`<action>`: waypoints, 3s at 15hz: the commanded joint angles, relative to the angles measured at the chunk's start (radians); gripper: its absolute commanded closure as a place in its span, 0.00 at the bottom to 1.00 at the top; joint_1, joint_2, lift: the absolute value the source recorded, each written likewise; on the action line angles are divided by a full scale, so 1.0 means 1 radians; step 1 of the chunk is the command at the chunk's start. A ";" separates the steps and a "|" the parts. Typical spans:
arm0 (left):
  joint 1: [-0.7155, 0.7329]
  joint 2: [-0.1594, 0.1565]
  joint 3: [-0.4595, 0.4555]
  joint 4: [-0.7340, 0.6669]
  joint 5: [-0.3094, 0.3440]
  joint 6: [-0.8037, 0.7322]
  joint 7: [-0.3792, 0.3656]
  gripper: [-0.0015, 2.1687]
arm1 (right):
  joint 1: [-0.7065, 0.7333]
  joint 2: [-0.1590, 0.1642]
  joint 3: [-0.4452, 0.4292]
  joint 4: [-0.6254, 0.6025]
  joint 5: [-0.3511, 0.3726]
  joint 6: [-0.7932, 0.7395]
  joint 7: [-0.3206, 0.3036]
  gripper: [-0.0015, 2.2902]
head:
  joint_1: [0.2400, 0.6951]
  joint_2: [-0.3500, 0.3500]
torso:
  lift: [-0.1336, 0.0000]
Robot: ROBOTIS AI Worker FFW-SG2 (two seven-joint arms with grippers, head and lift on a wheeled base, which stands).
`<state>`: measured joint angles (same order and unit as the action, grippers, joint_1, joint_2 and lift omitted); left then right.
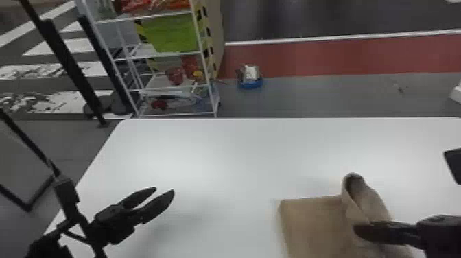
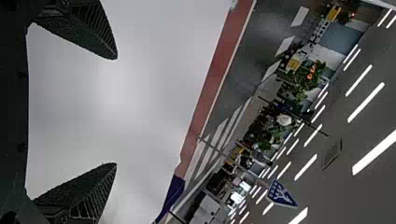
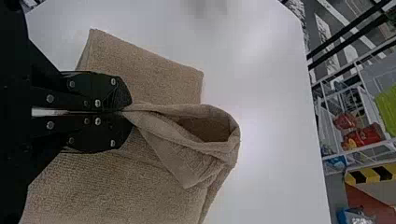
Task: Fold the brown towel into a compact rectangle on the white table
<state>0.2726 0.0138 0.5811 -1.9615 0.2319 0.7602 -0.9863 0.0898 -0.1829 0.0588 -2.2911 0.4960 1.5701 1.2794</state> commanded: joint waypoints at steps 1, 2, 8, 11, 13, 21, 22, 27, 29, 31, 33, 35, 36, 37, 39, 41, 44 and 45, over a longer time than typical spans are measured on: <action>0.000 0.000 0.000 0.001 0.000 0.000 -0.002 0.03 | -0.018 0.011 0.070 0.027 0.019 0.002 0.000 0.48 | 1.00 0.81 | 0.07; 0.000 0.000 0.000 0.001 0.000 0.000 -0.002 0.03 | -0.022 0.011 0.095 0.032 0.027 0.002 0.001 0.48 | 1.00 0.83 | 0.07; 0.000 0.003 -0.001 0.001 0.000 0.000 -0.002 0.03 | -0.016 0.003 0.170 0.033 0.045 0.002 0.043 0.13 | 1.00 0.94 | 0.07; -0.003 0.005 -0.003 0.007 -0.002 0.000 -0.002 0.03 | 0.002 -0.001 0.127 -0.025 -0.005 0.002 0.086 0.02 | 1.00 0.96 | 0.07; -0.006 0.005 -0.006 0.007 -0.002 0.000 0.000 0.03 | 0.013 -0.001 0.067 -0.071 -0.102 0.002 0.088 0.03 | 1.00 0.97 | 0.07; -0.006 0.005 -0.007 0.010 -0.005 0.000 -0.002 0.03 | 0.130 -0.066 -0.002 -0.113 -0.091 0.002 0.088 0.99 | 1.00 0.92 | 0.07; -0.006 0.005 -0.007 0.012 -0.005 0.000 0.000 0.03 | 0.157 -0.081 -0.022 -0.128 -0.094 0.002 0.088 0.99 | 1.00 0.92 | 0.07; -0.012 -0.005 -0.024 0.023 0.007 -0.003 0.054 0.03 | 0.205 -0.101 -0.060 -0.114 -0.085 0.002 0.088 0.99 | 1.00 0.84 | 0.07; -0.009 -0.016 -0.034 0.023 0.007 -0.003 0.080 0.03 | 0.179 -0.101 -0.036 -0.068 -0.043 0.002 0.088 0.99 | 1.00 0.82 | 0.07; -0.006 -0.016 -0.034 0.023 0.014 -0.021 0.101 0.03 | 0.136 -0.101 -0.024 -0.010 -0.020 0.002 0.088 0.99 | 1.00 0.81 | 0.07; 0.019 -0.016 -0.035 0.021 0.053 -0.101 0.169 0.03 | 0.085 -0.101 -0.001 0.053 0.009 0.002 0.088 0.99 | 1.00 0.80 | 0.07; 0.036 -0.016 -0.044 0.016 0.058 -0.178 0.218 0.03 | 0.039 -0.101 0.012 0.117 0.027 0.002 0.088 0.99 | 1.00 0.80 | 0.07; 0.040 -0.016 -0.050 0.018 0.058 -0.218 0.235 0.03 | 0.021 -0.102 0.015 0.140 0.036 0.002 0.088 0.99 | 1.00 0.80 | 0.07; 0.050 -0.016 -0.057 0.021 0.056 -0.270 0.247 0.03 | -0.005 -0.101 0.019 0.170 0.042 0.002 0.088 0.99 | 1.00 0.80 | 0.07; 0.073 -0.016 -0.081 0.023 0.055 -0.396 0.296 0.03 | -0.065 -0.096 0.027 0.233 0.042 0.002 0.088 0.99 | 1.00 0.80 | 0.07; 0.080 -0.016 -0.095 0.027 0.053 -0.420 0.308 0.03 | -0.133 -0.089 0.055 0.297 0.044 0.002 0.083 0.99 | 1.00 0.79 | 0.07; 0.082 -0.016 -0.095 0.027 0.053 -0.420 0.302 0.04 | -0.232 -0.050 0.072 0.386 0.044 0.002 0.029 0.99 | 1.00 0.78 | 0.07; 0.083 -0.016 -0.093 0.027 0.053 -0.420 0.302 0.04 | -0.269 -0.038 0.084 0.421 0.044 0.002 0.001 0.99 | 1.00 0.78 | 0.07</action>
<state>0.3546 0.0000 0.4863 -1.9332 0.2853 0.3402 -0.6839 -0.1259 -0.2403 0.1295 -1.9192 0.5399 1.5701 1.2995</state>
